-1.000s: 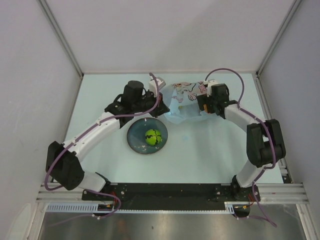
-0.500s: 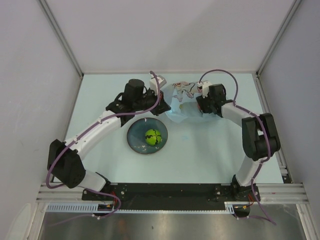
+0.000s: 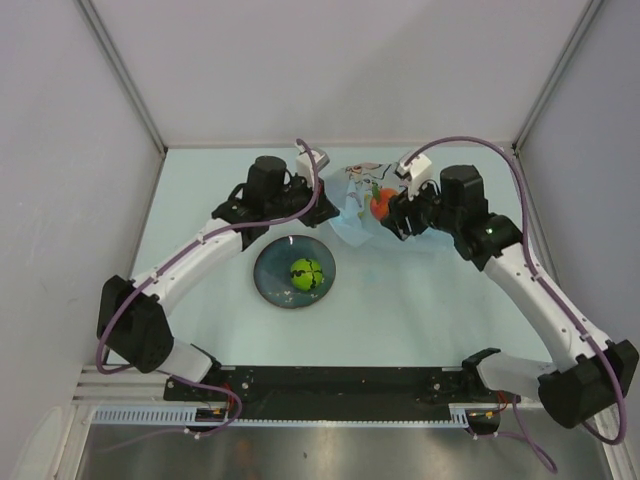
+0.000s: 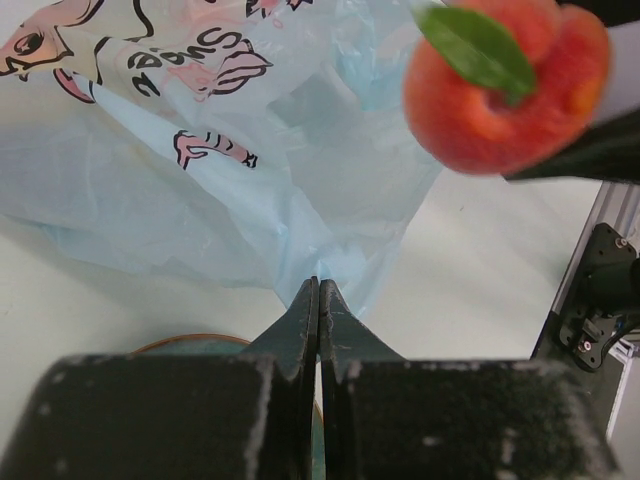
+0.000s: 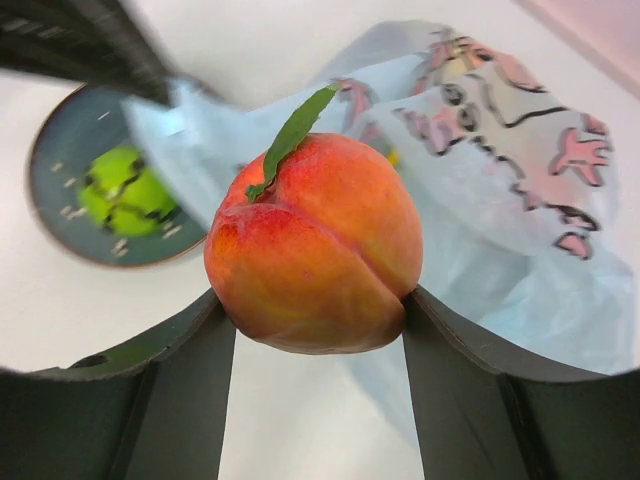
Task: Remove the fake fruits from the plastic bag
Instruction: Take out the fake fruit from the plastic bag, then place the fake fruit on the plate.
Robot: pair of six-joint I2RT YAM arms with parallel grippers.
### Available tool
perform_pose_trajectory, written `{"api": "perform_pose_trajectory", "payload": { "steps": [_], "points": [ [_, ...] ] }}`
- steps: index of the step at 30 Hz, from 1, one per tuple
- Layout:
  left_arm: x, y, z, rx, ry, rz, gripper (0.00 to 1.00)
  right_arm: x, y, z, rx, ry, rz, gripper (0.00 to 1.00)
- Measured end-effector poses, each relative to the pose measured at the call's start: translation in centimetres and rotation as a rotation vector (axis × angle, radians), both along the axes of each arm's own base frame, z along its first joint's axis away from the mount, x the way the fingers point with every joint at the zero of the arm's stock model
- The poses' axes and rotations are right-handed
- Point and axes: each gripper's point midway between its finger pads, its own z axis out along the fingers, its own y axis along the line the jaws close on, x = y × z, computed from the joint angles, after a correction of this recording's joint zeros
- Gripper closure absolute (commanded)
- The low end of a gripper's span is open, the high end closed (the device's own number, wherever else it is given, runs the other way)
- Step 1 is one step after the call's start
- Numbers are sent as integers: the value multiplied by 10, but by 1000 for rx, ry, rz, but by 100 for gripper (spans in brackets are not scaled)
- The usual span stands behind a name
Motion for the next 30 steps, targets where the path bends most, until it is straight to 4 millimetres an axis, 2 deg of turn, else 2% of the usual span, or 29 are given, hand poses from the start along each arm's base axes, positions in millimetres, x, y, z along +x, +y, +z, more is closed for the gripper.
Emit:
{"api": "perform_pose_trajectory", "payload": {
  "steps": [4,7,10,12,13,15,17,20,24,30],
  "points": [
    [2,1,-2,10,-9,4,100,-37,16,2,-18,19,113,66],
    [13,0,-7,34,-16,21,100,-63,40,-5,-45,33,245,66],
    [31,-4,-10,52,-19,50,100,-83,65,-19,-80,46,376,66],
    [44,-5,-8,57,-21,77,100,-91,81,-38,-120,63,459,67],
    [46,-5,-7,55,-20,83,100,-93,84,-45,-132,70,480,67],
    [55,-2,-2,43,-18,112,100,-100,93,-76,-180,115,541,67],
    [62,8,1,21,6,159,100,-104,95,-112,-225,182,572,67],
    [72,27,1,-12,39,231,100,-106,96,-148,-261,253,580,66],
    [72,49,-5,-28,70,289,100,-94,114,-161,-248,225,585,64],
    [48,52,-5,-48,71,263,100,-88,137,-174,-245,182,613,61]
  ]
}}
